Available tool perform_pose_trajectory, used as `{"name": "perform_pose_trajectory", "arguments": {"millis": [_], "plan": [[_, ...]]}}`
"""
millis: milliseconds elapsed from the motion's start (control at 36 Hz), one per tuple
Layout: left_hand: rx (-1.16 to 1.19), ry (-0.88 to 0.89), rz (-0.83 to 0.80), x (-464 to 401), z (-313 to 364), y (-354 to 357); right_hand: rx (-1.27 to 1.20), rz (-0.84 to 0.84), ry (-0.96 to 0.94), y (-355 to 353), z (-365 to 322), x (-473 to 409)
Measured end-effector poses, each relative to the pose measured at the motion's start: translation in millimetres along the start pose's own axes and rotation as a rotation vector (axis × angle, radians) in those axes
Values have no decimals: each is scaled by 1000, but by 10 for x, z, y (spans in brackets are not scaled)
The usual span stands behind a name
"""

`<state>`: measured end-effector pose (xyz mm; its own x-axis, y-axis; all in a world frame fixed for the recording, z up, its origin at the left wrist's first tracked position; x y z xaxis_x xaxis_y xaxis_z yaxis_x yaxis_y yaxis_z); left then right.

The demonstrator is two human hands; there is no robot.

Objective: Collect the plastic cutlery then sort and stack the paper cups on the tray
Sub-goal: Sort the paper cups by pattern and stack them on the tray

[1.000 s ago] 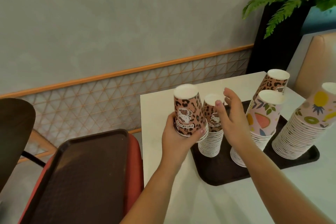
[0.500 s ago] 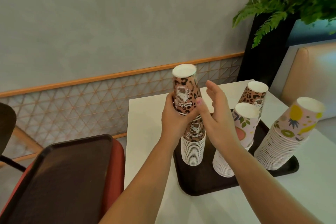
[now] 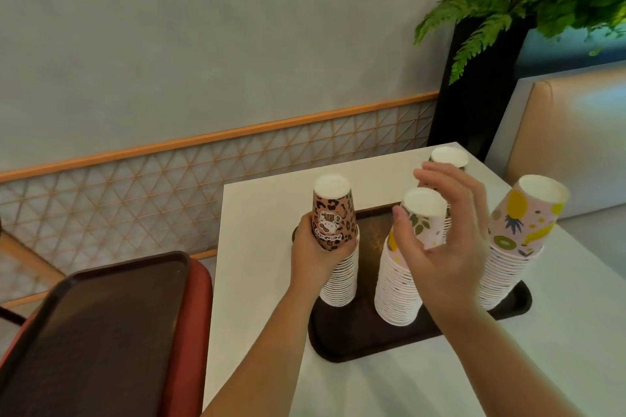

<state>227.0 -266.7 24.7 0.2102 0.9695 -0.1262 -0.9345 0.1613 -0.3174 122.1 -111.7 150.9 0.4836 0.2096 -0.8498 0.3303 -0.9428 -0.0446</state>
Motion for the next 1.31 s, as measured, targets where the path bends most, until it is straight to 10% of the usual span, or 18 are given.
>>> {"name": "perform_pose_trajectory", "arguments": {"millis": [306,1306], "plan": [[28,-36,32,44,-34,2,76,-303,464,20,805,620],[25,-42,208,-55,54,335,191,-285,335,-490,1413,536]]}}
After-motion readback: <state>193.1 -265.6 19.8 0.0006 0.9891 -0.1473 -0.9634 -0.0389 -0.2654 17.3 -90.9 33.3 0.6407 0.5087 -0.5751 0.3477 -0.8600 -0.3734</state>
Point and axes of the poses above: each hand's wrist, its own x-axis away from the middle knuckle, its own y-axis out of the palm, z = x × y, the point moved 6 cm from there along -x, towards the middle knuckle, and after that the axes turned 9 degrees about z, right-handed, at the moved point
